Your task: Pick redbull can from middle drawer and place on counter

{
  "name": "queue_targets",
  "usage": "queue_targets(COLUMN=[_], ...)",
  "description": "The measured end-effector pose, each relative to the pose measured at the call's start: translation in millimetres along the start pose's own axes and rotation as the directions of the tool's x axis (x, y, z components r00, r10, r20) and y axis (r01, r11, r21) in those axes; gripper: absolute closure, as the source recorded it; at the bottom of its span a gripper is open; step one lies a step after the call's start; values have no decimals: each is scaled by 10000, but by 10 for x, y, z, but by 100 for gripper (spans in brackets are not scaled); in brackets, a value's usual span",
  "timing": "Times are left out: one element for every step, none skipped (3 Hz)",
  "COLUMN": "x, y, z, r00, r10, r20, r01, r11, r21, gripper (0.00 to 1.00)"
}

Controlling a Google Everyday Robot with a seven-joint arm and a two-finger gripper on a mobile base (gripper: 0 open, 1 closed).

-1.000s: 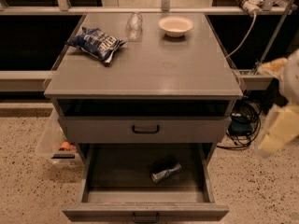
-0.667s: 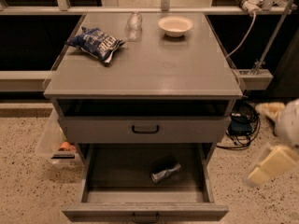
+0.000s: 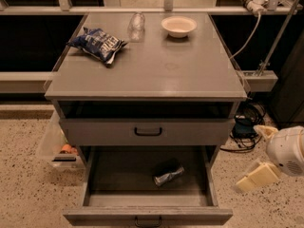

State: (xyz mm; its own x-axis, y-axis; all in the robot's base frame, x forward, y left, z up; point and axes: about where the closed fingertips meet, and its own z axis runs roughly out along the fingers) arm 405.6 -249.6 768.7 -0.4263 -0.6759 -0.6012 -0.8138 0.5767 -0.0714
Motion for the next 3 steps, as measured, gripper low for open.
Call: queue_targets(x=[-9, 257, 618], y=[1, 14, 52], z=[-9, 202, 684], r00=[10000, 9970, 9893], r10=[-25, 738, 1388], r20=[-9, 237, 460], r01=[25, -735, -1343], r11=[10000, 9972, 9869], r21=[18, -109, -893], gripper=[0, 0, 0])
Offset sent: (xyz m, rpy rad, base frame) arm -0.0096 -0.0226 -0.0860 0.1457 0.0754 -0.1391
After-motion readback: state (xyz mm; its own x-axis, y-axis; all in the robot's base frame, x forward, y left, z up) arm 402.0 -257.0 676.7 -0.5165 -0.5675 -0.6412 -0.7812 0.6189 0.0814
